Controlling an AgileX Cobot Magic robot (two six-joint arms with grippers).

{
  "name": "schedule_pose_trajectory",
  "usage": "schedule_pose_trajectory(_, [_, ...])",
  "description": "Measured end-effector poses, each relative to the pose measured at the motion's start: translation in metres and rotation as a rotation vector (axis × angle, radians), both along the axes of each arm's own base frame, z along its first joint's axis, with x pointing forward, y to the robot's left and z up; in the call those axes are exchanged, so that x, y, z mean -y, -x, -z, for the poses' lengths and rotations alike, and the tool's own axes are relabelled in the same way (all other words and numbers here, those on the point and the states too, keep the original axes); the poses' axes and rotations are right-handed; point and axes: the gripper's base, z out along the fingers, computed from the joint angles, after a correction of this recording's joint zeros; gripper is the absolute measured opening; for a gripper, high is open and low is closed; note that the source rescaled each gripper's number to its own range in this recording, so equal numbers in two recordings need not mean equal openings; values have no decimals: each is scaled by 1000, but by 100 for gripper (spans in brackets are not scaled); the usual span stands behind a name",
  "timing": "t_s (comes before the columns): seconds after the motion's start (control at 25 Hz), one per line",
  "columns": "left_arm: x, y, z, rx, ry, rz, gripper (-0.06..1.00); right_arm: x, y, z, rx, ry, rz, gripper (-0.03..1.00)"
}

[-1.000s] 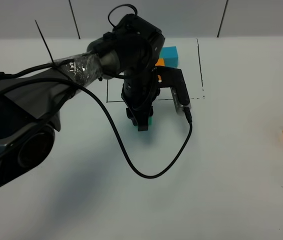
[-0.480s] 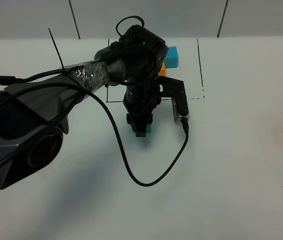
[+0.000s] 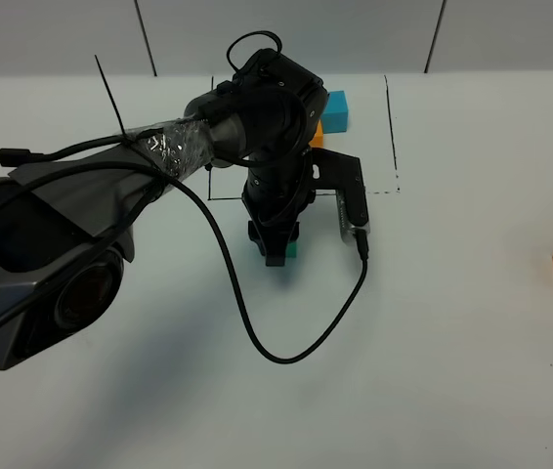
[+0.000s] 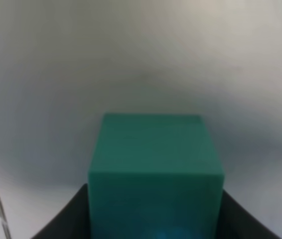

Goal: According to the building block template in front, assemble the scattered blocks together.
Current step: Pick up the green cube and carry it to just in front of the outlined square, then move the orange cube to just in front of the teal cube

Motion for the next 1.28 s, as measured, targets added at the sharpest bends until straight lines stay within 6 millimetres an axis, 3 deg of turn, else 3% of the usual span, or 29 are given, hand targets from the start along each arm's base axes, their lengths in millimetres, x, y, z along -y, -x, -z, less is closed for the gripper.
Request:
schedule_pose_trajectory(0.56, [3, -3, -1, 35, 29, 5, 1, 0, 0, 0, 0, 0, 0, 64])
schedule_pose_trajectory(0.64, [3, -4, -1, 41, 33, 5, 6, 0, 0, 0, 0, 0, 0, 64])
schedule_pose_trajectory(0.72, [4, -5, 2, 50, 40, 7, 18, 0, 0, 0, 0, 0, 0, 64])
schedule_pose_trajectory(0.88, [6, -7, 5, 68, 54, 14, 57, 0, 0, 0, 0, 0, 0, 64])
schedule_pose_trajectory(1.04, [8, -9, -4, 106, 84, 20, 88, 0, 0, 0, 0, 0, 0, 64])
schedule_pose_trajectory(1.16, [8, -8, -23, 134, 106, 12, 98, 0, 0, 0, 0, 0, 0, 64])
schedule_pose_trajectory(1.28, [4, -6, -50, 158, 128, -39, 100, 0, 0, 0, 0, 0, 0, 64])
